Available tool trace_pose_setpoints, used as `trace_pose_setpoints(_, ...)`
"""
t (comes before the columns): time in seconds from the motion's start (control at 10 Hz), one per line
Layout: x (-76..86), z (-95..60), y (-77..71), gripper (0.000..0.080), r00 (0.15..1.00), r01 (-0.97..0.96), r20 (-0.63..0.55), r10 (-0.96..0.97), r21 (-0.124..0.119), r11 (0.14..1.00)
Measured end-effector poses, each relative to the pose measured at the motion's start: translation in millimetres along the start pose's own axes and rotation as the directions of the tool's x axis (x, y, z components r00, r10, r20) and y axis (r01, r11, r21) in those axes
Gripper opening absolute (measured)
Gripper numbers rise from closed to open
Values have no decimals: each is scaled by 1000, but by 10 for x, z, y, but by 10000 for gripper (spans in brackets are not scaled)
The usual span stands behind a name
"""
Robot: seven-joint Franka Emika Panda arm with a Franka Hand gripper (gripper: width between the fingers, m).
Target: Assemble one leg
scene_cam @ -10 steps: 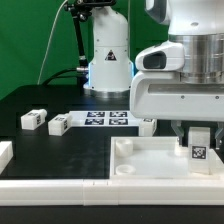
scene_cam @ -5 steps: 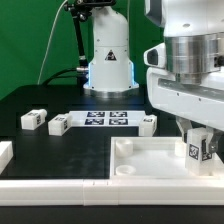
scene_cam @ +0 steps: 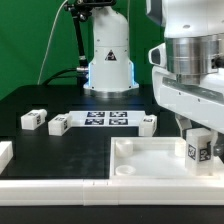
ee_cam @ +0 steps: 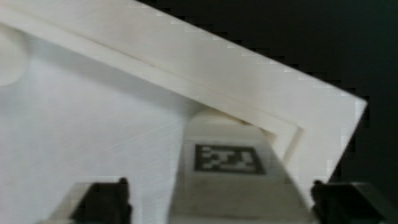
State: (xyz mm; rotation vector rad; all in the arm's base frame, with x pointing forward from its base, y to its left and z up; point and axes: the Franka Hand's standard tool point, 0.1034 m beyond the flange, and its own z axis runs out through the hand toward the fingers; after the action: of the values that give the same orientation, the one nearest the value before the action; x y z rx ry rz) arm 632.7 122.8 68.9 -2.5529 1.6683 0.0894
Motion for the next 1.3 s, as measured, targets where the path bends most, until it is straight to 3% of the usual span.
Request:
trace_pose_setpoints(0.1,-1,-6,-13,609,1000,19,0,-19,2,1000)
trace_pose_setpoints(0.4,-33,7,6,648,935,356,7,-356,-11,934)
trace_pose_setpoints(0.7,-6,-8,-6,648,731,682,5,-682,-27,731)
trace_pose_setpoints(1.1,29,-25,-13,648,423,905,12,-906,-46,422)
trace_pose_setpoints(1.3,105,-30,-4,639,316,947,-13,-949,-46,317)
